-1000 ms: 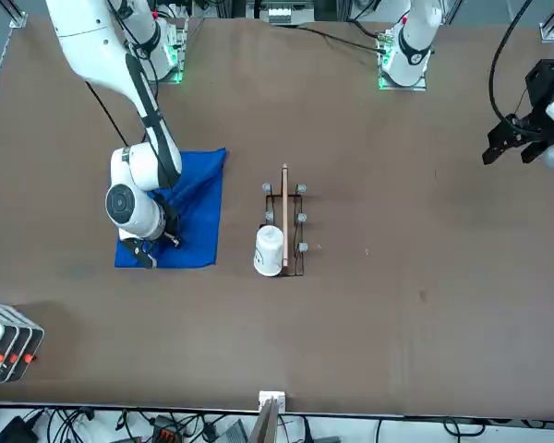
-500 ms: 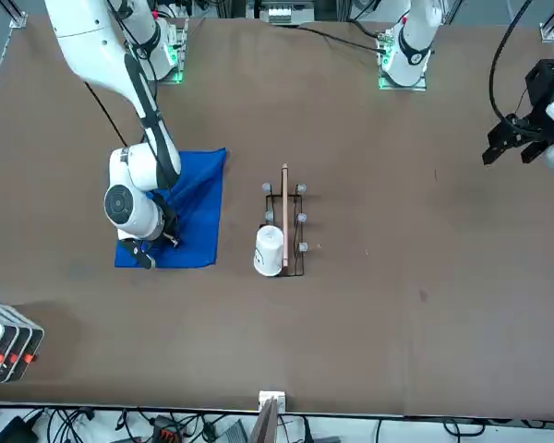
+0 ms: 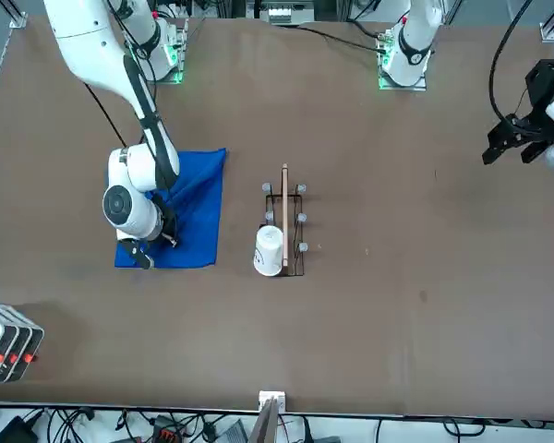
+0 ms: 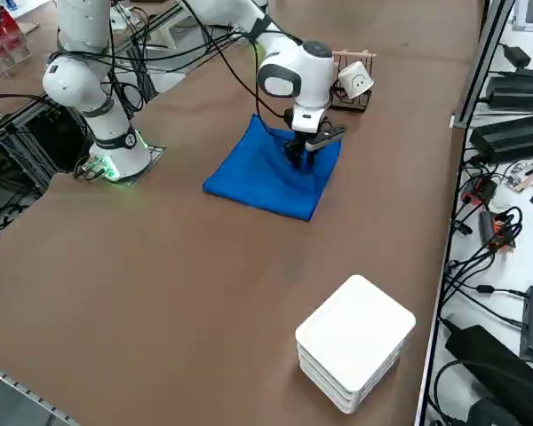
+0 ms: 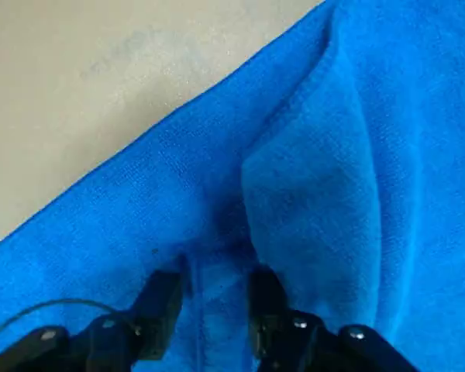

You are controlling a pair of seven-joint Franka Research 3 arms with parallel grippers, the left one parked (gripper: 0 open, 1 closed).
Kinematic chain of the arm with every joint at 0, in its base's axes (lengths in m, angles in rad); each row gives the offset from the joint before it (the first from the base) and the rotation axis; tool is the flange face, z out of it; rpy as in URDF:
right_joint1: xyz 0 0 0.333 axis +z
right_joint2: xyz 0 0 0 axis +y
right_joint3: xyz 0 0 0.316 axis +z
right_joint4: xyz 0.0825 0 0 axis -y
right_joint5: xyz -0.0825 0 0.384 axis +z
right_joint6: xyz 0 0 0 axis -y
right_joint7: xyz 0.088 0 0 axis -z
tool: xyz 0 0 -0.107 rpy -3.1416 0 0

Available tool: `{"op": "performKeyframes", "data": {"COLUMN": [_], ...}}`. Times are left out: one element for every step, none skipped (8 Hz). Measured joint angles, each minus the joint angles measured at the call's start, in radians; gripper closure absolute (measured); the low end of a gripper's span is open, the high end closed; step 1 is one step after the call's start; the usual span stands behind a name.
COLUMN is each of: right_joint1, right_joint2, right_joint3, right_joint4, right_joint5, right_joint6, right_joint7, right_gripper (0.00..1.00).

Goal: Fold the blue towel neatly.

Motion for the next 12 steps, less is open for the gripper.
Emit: {"op": "performKeyframes", "data": {"right_joint1": [0.000, 0.000, 0.000, 0.000, 0.000, 0.000, 0.000, 0.000, 0.000, 0.000, 0.000, 0.000], "right_joint2": [0.002, 0.002, 0.002, 0.002, 0.002, 0.002, 0.001, 0.000, 0.000, 0.000, -0.002, -0.005], "right_joint3": [0.000, 0.000, 0.000, 0.000, 0.000, 0.000, 0.001, 0.001, 0.001, 0.001, 0.000, 0.000], "right_joint4": [0.000, -0.001, -0.001, -0.001, -0.001, -0.002, -0.002, -0.002, -0.002, -0.003, -0.003, -0.004], "right_joint5": [0.000, 0.000, 0.000, 0.000, 0.000, 0.000, 0.000, 0.000, 0.000, 0.000, 0.000, 0.000], "right_joint6": [0.004, 0.006, 0.006, 0.007, 0.007, 0.007, 0.007, 0.007, 0.007, 0.006, 0.003, 0.002], "right_joint7": [0.000, 0.000, 0.000, 0.000, 0.000, 0.000, 0.000, 0.000, 0.000, 0.000, 0.000, 0.000], "right_gripper": [0.44, 0.44, 0.45, 0.47, 0.49, 0.54, 0.63, 0.69, 0.75, 0.83, 0.89, 0.96]}}
